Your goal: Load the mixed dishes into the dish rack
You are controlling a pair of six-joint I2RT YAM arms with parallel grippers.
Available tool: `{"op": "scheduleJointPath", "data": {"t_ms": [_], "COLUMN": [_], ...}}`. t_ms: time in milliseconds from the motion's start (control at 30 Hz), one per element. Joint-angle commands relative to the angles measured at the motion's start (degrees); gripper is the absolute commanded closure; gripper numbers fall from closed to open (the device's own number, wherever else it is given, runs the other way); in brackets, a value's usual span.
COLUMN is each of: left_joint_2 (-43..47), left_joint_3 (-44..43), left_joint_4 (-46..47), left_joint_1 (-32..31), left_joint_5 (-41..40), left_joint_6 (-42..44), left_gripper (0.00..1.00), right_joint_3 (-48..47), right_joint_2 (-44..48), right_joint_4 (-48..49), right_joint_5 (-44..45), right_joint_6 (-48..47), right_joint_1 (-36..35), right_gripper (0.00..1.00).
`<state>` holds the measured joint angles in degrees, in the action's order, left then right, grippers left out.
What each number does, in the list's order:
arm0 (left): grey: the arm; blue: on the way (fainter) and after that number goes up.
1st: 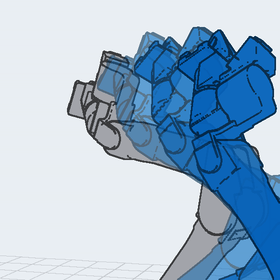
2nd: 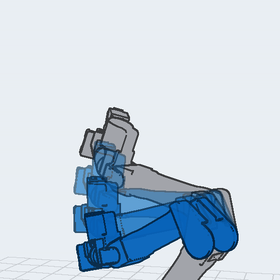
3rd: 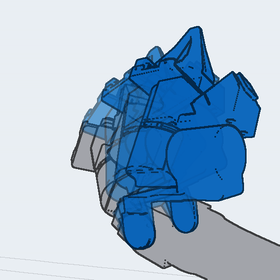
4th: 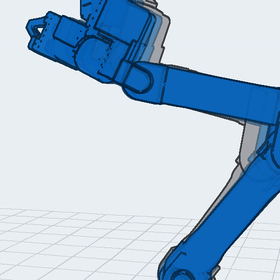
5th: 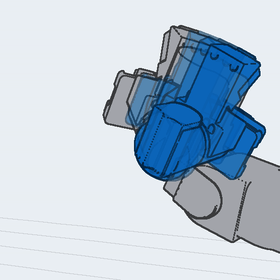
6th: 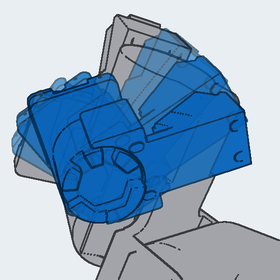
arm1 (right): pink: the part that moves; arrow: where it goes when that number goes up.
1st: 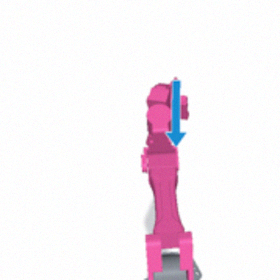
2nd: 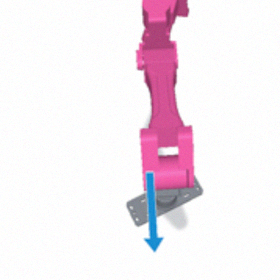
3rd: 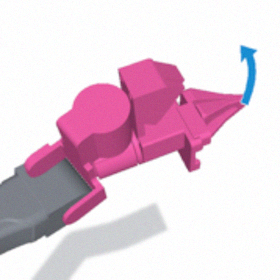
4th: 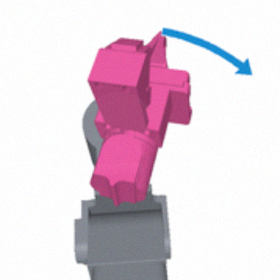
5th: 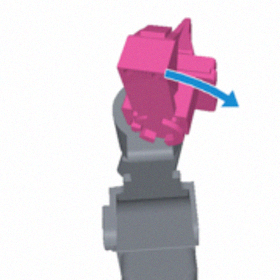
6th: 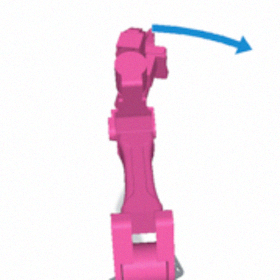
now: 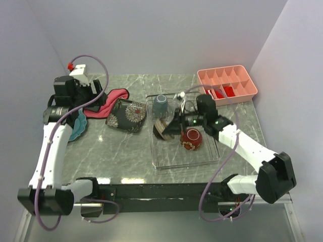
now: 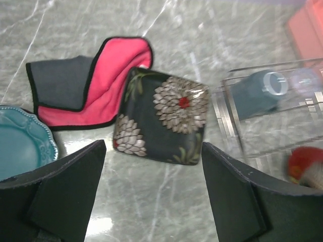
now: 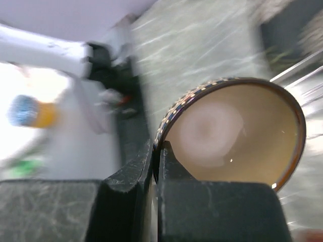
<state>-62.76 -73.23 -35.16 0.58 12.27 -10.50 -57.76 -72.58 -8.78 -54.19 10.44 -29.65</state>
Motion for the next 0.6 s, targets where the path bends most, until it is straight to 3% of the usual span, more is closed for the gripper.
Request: {"op": "scheduleJointPath", "data": {"t_ms": [0, 67, 300, 400, 567], "left_joint_2": [-4.9, -7.6, -12.0, -12.2, -12.6], "left_joint_3": [-1.3, -3.7, -7.5, -7.3, -6.7], "left_joint_4": [2.7, 3.2, 4.3, 4.4, 4.8], "left_joint_1": [-1.7, -2.2, -3.5, -5.0, -6.0], "left_joint_5": [-3.0, -4.0, -6.1, -6.3, -7.0], "left_joint_6": [4.3, 5.8, 6.4, 6.8, 7.2], "left_gripper": [0.17, 0.17, 0.15, 0.14, 0.14], "right_joint_3": [12.1, 18.4, 28.2, 29.0, 28.8], "right_joint_2": [1.9, 1.9, -7.2, -10.7, -13.3], "right_joint_4": [34.7, 47.4, 71.9, 75.2, 67.9], "right_joint_5": [-15.4, -15.8, -10.0, -7.8, -6.4], "right_joint_6": [31.1, 41.2, 61.3, 64.1, 61.0], "right_joint_1": [1.2, 1.3, 3.8, 3.9, 3.9], "right_gripper": [1.0, 1.0, 1.0, 1.0, 1.0]}}
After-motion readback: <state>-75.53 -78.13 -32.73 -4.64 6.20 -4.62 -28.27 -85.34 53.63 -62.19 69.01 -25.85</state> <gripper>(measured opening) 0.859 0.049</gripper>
